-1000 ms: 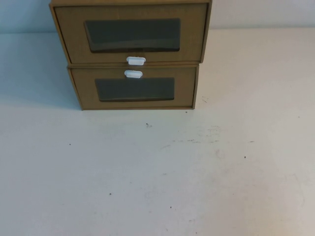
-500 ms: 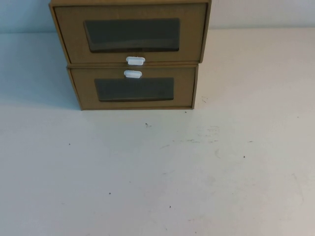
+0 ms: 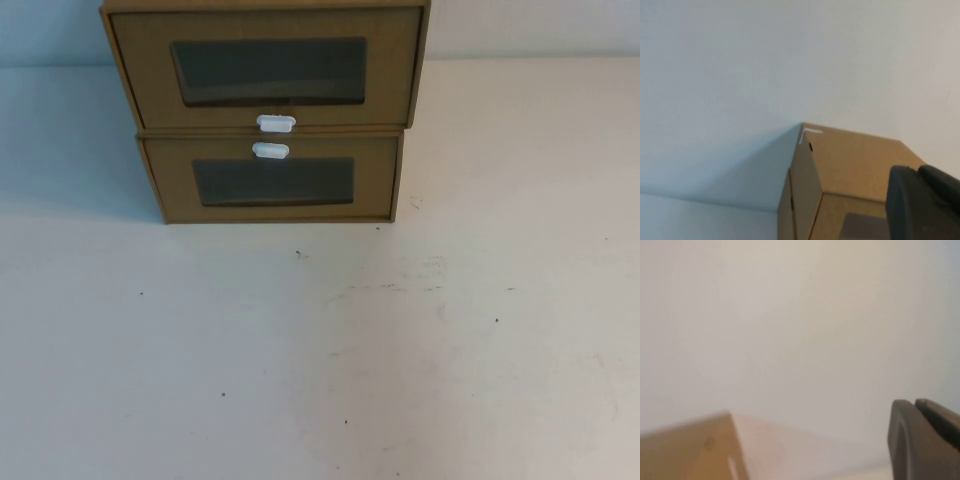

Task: Open the shoe box
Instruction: 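Pull the top drawer of the cardboard box fully open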

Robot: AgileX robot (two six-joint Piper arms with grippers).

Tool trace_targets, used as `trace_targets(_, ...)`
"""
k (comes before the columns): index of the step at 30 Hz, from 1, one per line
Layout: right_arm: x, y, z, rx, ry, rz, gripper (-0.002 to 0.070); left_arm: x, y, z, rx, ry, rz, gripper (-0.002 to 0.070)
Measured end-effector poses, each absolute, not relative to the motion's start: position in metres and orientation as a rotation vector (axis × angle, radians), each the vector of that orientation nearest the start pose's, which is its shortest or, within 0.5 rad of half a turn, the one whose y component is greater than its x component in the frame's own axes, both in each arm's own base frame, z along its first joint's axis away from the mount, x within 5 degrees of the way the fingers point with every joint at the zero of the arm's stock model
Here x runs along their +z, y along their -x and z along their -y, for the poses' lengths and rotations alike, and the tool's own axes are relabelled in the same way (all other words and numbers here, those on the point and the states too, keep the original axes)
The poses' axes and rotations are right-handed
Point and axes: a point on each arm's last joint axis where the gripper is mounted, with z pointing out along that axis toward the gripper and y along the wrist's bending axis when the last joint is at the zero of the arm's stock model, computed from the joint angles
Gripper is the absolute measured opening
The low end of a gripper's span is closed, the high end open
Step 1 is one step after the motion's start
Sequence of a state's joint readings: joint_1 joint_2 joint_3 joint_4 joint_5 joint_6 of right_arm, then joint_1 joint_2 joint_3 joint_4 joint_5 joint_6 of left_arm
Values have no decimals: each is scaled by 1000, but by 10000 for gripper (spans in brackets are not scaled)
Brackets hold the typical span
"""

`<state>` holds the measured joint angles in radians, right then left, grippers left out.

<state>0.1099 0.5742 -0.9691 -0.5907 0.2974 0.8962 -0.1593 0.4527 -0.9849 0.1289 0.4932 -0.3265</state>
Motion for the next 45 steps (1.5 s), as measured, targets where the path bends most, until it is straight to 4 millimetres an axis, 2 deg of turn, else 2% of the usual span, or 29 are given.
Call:
trace_targets(4, 431, -124, 12, -6, -291, -1676, -13, 450, -72, 9, -321, 112, -1546, -4)
trace_targets(6, 415, -135, 14, -99, -280, -1828, -14, 445, -88, 13, -343, 124, -1605, -4)
trace_targets(8, 405, -143, 13, -113, -281, -1930, -14, 439, -108, 17, -334, 118, -1674, -4)
trace_targets(12, 391, -156, -2, 27, -245, -2056, -14, 421, -151, 28, -328, 64, -1819, -4)
trace_targets(16, 373, -173, -33, 233, 13, -2214, -14, 412, -197, 48, -403, -84, -1919, -4)
trace_targets(19, 358, -189, -61, 381, 285, -2284, -14, 415, -230, 64, -473, -247, -1939, -4)
trace_targets(23, 338, -201, -110, 576, 686, -2253, -13, 424, -272, 84, -546, -469, -1966, -4)
trace_targets(27, 317, -204, -152, 588, 947, -2207, -13, 427, -321, 97, -573, -578, -1988, -4)
trace_targets(32, 289, -199, -208, 338, 1315, -1981, -13, 435, -375, 111, -626, -650, -1977, -4)
trace_targets(37, 280, -208, -242, 41, 1473, -1676, -13, 414, -414, 119, -688, -619, -2041, -4)
trace_targets(40, 283, -227, -258, -139, 1494, -1596, -13, 395, -428, 121, -711, -607, -2088, -4)
trace_targets(45, 287, -272, -280, -502, 1391, -1583, -13, 389, -436, 119, -785, -550, -2100, -4)
